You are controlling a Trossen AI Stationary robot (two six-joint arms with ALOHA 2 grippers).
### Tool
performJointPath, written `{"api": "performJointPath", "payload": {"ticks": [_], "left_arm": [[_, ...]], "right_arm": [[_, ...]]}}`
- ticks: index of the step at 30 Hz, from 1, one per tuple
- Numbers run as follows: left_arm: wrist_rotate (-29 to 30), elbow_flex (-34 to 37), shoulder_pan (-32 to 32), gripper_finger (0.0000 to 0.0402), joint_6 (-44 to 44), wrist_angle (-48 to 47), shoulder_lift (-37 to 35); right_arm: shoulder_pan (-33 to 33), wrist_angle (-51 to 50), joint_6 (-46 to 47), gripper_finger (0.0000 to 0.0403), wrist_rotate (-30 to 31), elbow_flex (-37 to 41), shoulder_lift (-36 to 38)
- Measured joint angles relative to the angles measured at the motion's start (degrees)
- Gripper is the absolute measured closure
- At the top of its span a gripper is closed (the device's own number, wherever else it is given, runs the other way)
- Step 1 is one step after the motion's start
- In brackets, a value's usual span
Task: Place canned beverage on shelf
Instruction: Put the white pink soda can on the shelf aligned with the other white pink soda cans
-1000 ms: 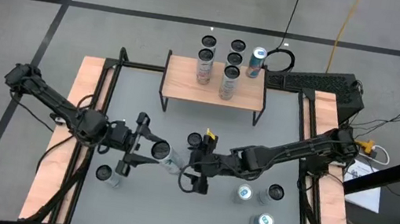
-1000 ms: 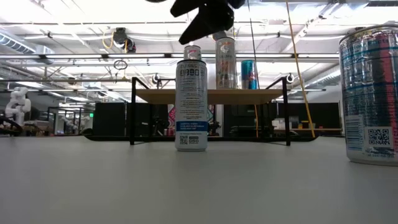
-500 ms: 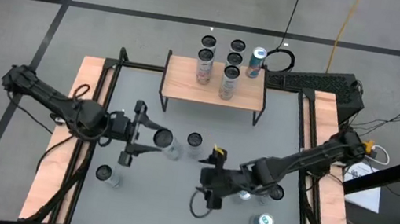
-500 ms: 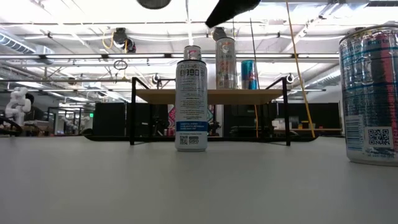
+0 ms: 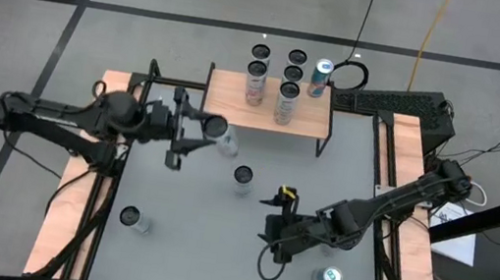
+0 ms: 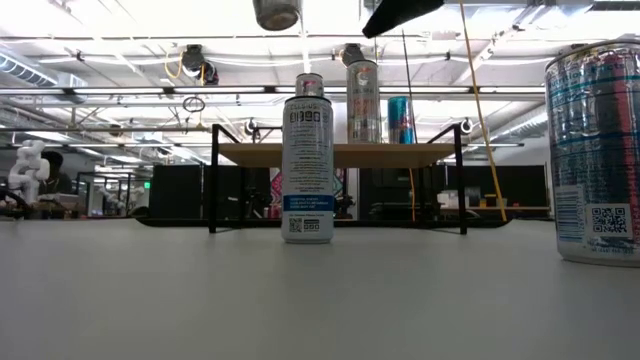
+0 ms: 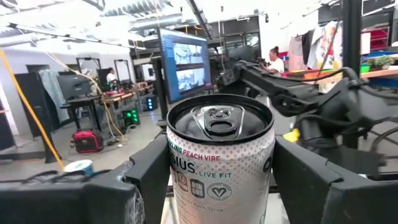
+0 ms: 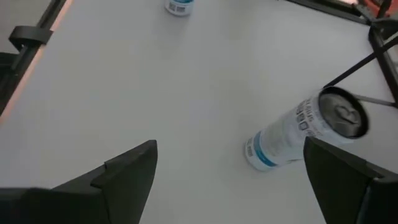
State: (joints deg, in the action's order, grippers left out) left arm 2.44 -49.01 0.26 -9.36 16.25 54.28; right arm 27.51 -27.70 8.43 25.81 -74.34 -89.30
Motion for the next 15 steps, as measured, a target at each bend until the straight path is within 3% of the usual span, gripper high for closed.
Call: {"api": "performJointPath", "payload": {"ticks": [9, 15], "left_arm": [[-13.0, -2.6, 16.2, 0.0166, 0.6, -2.1, 4.8], [-20.1, -2.7, 23.3, 0.0166, 3.0, 3.2, 11.1]], "right_arm": [[-0.2, 0.4, -4.1, 0.0067, 1.4, 1.3, 1.1], [-0.4, 0.6, -4.2, 0.0067, 1.5, 1.3, 1.1]]}}
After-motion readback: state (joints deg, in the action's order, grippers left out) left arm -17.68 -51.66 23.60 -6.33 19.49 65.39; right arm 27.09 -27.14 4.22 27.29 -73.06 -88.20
